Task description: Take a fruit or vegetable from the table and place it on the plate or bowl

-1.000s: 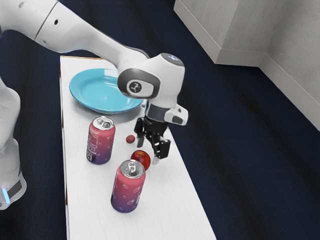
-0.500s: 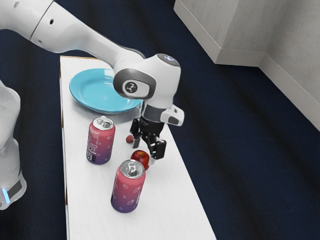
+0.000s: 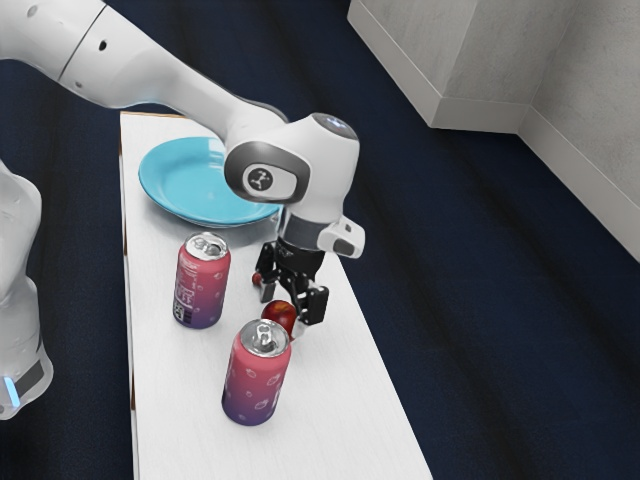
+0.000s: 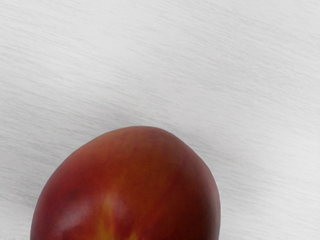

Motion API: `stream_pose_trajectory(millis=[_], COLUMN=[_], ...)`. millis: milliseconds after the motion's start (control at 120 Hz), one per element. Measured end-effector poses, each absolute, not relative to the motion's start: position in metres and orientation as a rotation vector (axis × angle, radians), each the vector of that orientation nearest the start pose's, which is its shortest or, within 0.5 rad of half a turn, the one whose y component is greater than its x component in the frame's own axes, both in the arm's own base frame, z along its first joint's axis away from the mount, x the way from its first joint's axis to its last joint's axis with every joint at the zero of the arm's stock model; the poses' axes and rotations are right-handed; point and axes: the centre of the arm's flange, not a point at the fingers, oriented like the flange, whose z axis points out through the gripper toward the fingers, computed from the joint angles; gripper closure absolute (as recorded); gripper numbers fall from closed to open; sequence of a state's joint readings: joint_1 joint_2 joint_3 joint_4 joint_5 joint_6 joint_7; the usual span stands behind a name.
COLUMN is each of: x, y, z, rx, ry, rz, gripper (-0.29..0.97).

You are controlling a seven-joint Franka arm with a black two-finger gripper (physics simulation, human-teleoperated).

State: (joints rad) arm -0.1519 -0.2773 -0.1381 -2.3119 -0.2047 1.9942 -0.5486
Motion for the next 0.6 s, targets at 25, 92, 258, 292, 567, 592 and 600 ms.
stream_pose_trajectory(millis=[25, 92, 258, 292, 567, 592, 600], x=[0.434, 0.434, 0.434, 0.434, 0.438, 0.438, 0.438], y=[-0.145, -0.145, -0.144, -0.144, -0.144, -0.144, -0.144], z=[0.450, 0.447, 0.442, 0.440, 0.434, 0.434, 0.434], rx=[-3.205, -3.204, -3.204, -3.203, -3.206, -3.206, -3.206], ry=[-0.572, -0.576, -0.587, -0.589, -0.598, -0.598, -0.598], rz=[0.160, 0.172, 0.188, 0.192, 0.185, 0.184, 0.185], gripper=[0.00, 0.00, 0.00, 0.00, 0.00, 0.00, 0.00])
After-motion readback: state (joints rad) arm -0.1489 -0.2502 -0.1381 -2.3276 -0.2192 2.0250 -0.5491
